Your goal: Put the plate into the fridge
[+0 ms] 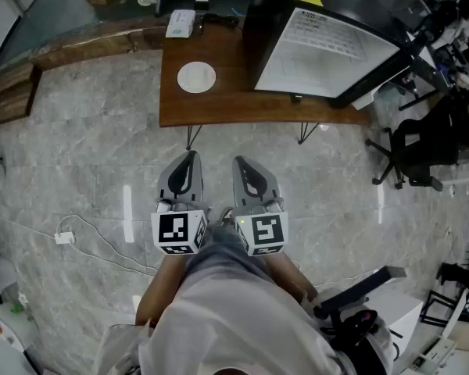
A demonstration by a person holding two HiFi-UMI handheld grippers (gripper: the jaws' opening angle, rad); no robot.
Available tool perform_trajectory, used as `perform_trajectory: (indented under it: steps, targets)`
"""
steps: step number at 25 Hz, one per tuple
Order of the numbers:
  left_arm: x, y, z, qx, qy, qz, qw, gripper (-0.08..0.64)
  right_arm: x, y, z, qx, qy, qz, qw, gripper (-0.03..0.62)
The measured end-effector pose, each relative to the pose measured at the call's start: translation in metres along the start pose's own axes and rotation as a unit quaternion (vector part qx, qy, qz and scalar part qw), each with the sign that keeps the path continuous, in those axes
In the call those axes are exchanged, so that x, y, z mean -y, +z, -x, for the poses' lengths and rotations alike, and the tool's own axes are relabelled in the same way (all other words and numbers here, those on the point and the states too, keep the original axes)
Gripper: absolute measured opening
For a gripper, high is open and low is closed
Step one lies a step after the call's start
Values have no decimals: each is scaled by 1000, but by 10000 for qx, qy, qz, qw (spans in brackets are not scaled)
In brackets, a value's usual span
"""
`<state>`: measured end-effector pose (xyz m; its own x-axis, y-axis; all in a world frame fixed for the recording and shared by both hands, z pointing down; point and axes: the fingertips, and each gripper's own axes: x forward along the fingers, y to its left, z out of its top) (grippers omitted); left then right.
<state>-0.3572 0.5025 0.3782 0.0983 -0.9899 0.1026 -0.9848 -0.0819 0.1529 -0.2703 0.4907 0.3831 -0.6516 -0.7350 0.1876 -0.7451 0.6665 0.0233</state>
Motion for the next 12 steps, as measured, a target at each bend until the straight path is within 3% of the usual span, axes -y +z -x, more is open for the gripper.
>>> perform_trajectory:
  steps: [12]
  targets:
    - [15, -11, -15, -91, -53, 38, 9999, 18, 14, -8, 0, -114, 102, -13, 9999, 17]
